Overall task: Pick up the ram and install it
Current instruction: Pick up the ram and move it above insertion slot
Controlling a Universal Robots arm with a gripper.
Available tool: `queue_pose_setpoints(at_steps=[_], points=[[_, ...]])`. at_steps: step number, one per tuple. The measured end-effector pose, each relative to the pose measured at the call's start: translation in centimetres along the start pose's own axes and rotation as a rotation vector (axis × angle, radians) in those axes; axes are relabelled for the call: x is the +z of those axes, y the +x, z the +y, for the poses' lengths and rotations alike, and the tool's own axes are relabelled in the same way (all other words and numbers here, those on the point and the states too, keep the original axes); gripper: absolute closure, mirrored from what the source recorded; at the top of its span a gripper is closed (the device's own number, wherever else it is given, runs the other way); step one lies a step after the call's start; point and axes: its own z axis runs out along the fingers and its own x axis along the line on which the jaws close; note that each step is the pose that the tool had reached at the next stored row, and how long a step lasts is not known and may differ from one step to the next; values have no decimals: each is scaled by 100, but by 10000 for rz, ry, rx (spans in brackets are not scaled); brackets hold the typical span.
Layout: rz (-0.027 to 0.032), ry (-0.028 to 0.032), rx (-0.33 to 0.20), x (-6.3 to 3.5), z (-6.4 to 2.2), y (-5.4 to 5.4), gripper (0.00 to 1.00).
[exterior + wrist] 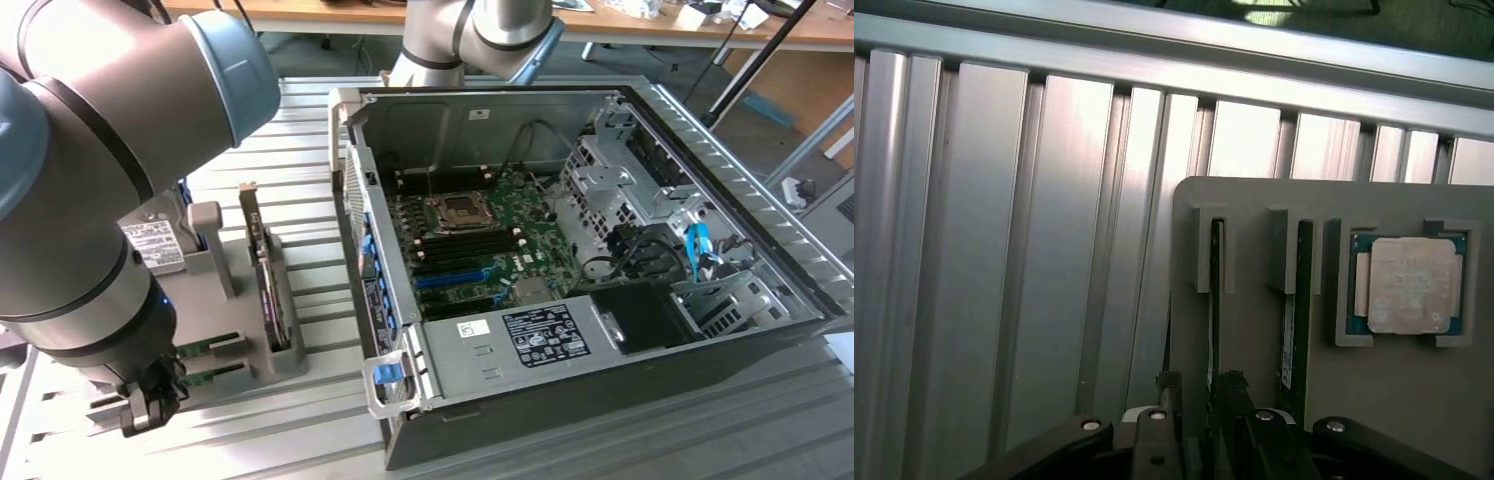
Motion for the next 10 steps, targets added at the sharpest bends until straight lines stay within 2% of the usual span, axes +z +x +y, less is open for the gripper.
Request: queue_pose_setpoints(at_steps=[6,10], points=[[-13,21,-1,-38,-3,-2,70],[-3,5,0,-78,-2,-3,70]])
